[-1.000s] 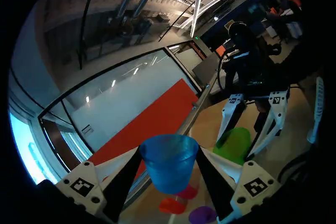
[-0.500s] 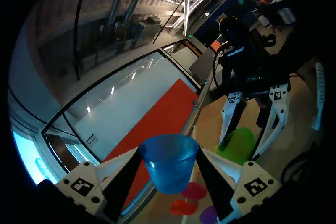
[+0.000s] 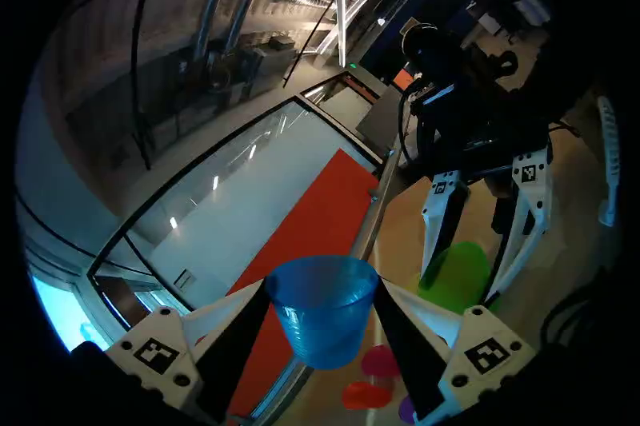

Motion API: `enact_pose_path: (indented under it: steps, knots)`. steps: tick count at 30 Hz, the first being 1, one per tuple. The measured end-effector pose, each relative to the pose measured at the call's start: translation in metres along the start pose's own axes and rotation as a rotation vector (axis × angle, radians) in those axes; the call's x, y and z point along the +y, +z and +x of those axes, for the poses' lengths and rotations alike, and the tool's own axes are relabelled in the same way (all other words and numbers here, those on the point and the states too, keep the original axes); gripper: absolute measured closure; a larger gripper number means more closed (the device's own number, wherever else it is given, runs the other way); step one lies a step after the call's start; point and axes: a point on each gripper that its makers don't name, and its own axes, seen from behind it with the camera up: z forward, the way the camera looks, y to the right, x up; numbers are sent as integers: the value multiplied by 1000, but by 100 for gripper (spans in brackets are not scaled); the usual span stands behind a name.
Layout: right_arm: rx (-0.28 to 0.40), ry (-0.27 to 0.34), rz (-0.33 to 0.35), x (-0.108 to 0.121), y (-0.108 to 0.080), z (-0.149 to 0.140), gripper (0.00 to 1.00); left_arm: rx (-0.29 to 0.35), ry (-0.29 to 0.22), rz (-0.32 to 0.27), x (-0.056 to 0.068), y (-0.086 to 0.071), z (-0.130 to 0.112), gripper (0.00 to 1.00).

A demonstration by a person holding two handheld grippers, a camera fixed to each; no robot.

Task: Pour water

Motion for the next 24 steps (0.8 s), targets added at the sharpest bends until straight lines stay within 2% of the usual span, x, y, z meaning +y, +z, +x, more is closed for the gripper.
enact_pose_path:
  steps: [24]
  knots:
    - [8,2,-3,4,-3,2,8,23,136,3,1,13,12,12]
